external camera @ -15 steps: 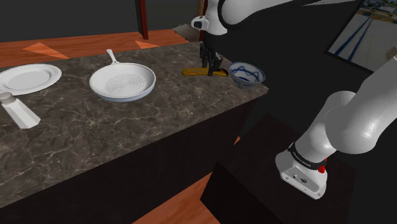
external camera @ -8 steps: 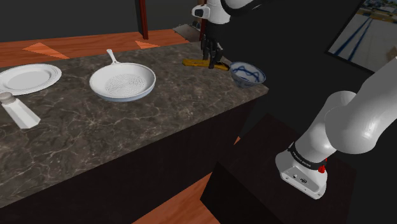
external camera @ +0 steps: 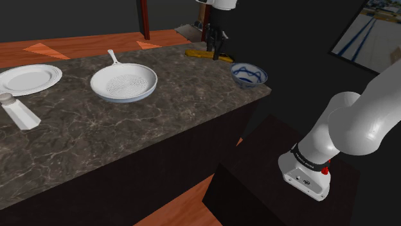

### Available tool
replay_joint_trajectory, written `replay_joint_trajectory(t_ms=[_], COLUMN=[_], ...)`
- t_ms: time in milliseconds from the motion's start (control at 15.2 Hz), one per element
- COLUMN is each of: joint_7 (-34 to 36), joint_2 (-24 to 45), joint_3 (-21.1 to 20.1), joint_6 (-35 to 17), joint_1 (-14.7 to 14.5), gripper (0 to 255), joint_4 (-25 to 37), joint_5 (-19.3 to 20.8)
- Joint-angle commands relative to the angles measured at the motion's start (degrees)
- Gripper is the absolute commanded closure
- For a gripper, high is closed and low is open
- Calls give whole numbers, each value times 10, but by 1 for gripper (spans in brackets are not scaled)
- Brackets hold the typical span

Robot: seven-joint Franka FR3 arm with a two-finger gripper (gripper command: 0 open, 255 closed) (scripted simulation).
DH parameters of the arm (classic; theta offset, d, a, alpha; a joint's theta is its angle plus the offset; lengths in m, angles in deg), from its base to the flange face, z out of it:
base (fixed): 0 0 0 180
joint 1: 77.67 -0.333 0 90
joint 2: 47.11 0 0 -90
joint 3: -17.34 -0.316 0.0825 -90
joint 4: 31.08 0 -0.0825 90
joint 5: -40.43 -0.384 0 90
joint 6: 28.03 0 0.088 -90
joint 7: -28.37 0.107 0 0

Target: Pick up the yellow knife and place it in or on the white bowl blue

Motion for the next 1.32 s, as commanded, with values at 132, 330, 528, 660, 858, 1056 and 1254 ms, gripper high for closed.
replay_joint_trajectory(t_ms=[132, 330, 528, 660, 858, 1056, 1254], joint_7=[-19, -46, -75, -95, -126, -142, -141], joint_2=[-33, -80, -125, -153, -193, -212, -211], joint_3=[11, 28, 48, 61, 83, 96, 97], joint_6=[14, 15, 19, 23, 31, 29, 5], joint_1=[9, 22, 36, 46, 63, 71, 72], gripper=[255, 255, 255, 255, 255, 255, 255], joint_4=[-19, -64, -104, -127, -157, -177, -199], joint_5=[3, 11, 21, 29, 44, 53, 55])
